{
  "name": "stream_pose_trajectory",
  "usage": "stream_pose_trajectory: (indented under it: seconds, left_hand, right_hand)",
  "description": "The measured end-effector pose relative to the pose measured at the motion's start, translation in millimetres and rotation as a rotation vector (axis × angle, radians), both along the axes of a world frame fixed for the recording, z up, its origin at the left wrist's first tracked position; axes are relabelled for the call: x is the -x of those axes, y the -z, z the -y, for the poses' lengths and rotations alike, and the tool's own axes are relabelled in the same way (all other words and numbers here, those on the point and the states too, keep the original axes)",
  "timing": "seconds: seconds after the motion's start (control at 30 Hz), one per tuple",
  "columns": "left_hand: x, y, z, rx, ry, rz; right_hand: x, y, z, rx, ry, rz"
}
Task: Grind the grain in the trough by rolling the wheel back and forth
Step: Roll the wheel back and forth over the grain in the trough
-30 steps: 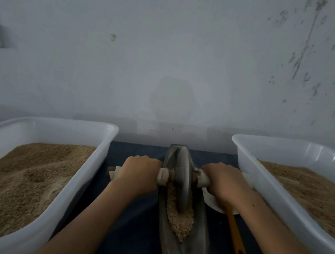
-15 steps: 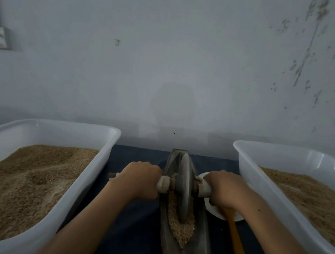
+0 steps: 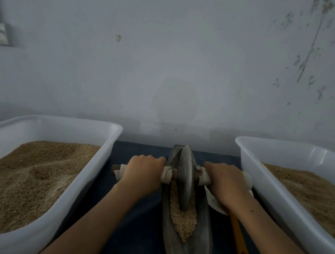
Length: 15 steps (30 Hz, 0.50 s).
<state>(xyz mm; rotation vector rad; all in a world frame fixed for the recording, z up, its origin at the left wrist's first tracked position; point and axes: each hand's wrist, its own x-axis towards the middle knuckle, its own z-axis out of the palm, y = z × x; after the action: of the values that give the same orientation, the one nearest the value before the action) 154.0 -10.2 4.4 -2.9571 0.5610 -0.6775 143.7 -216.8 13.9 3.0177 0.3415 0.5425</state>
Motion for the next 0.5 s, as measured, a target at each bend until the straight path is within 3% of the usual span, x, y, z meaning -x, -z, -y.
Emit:
stream_pose_trajectory:
  seconds: [0.33,0.5]
  left_hand:
    - [-3.0,-8.4,-2.7,-0.057,0.038,-0.243]
    - [-3.6,-8.1,-3.2,-0.042,0.045,-0.242]
  right_hand:
    - [2.2,-18.1,2.7,0.064,0.052,-0.392]
    - [1.0,-16.1,1.8,0.041,0.062,-0.375]
